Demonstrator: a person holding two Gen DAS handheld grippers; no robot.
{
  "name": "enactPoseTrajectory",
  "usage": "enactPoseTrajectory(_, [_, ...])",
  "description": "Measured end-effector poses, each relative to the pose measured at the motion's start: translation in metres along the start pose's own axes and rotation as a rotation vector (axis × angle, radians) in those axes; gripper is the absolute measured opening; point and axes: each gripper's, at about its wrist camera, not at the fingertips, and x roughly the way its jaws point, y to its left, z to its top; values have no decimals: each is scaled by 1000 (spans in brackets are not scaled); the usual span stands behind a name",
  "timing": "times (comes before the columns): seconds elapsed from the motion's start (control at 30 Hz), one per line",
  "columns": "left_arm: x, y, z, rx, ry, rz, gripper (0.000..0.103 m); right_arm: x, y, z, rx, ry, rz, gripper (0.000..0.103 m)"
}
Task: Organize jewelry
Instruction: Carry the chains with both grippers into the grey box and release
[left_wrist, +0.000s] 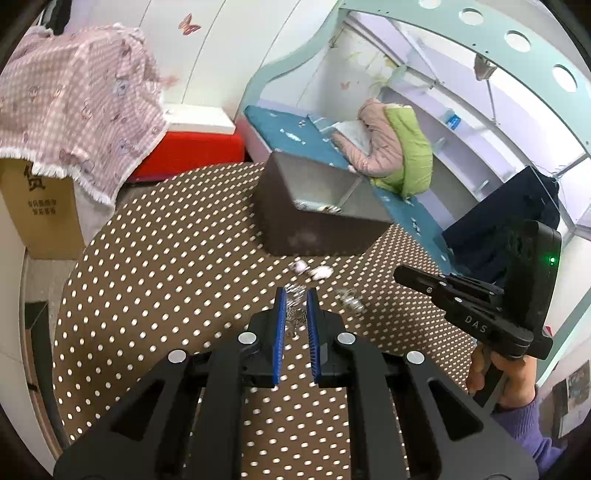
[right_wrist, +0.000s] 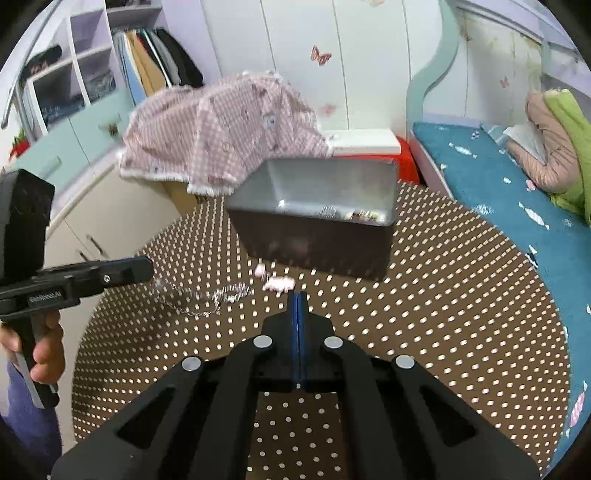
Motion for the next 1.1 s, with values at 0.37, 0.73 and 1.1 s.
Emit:
enactPoseTrajectory(0.37, [-1, -8, -4, 22, 31, 3, 11, 34, 19, -17, -101, 105, -28, 30])
enactPoseTrajectory(0.73, [7, 2, -8, 13, 41, 8, 11, 58, 27, -20, -181, 132, -86, 9])
enactPoseTrajectory(1.1, [13, -25, 19, 53, 24, -26, 11, 10, 14, 7, -92, 14, -16, 8])
